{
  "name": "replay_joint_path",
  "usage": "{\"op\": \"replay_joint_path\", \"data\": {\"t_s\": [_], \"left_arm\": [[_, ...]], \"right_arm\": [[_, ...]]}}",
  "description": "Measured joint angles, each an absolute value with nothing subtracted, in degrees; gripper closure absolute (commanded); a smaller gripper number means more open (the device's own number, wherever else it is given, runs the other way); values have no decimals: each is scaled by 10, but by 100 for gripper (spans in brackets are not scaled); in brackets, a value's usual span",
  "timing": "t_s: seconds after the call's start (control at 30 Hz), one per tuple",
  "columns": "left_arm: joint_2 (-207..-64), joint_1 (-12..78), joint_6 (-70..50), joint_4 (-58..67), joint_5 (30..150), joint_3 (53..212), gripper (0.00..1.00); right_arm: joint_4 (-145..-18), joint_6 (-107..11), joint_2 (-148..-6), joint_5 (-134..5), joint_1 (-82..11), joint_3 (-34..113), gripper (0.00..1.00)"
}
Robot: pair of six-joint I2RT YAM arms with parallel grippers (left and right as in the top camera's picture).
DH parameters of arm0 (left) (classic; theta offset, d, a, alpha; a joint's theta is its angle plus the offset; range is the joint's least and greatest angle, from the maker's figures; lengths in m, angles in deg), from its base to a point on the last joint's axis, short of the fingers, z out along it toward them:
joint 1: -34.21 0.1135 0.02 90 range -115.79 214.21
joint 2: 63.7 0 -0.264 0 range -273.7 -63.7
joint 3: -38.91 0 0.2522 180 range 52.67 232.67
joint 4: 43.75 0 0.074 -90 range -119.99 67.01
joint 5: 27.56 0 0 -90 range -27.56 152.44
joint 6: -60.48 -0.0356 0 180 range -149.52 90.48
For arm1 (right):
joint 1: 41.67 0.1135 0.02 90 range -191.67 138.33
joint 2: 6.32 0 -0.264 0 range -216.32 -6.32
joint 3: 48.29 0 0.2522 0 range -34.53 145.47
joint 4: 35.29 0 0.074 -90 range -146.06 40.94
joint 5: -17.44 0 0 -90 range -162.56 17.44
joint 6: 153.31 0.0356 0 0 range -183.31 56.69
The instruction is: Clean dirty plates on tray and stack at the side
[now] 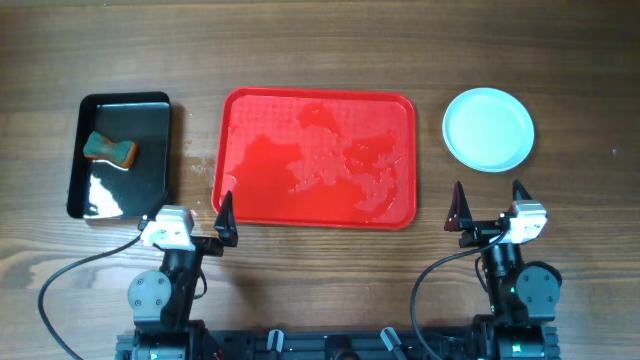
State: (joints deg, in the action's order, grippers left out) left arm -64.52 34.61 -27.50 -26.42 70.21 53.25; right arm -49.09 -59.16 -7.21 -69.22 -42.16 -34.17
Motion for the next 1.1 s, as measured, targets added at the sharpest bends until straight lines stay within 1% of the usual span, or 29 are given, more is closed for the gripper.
{"op": "replay_joint_path", "data": {"t_s": [0.17,0.53,1.1], "left_arm": [[-645,346,-321,-264,702,532,0],[-645,346,-360,-264,697,532,0],[-645,346,-368,-263,690,532,0]], "right_arm": [[-491,-592,-72,-692,-422,-342,0],[-491,-592,-72,-692,-422,-342,0],[-491,-592,-72,-692,-422,-342,0]]}}
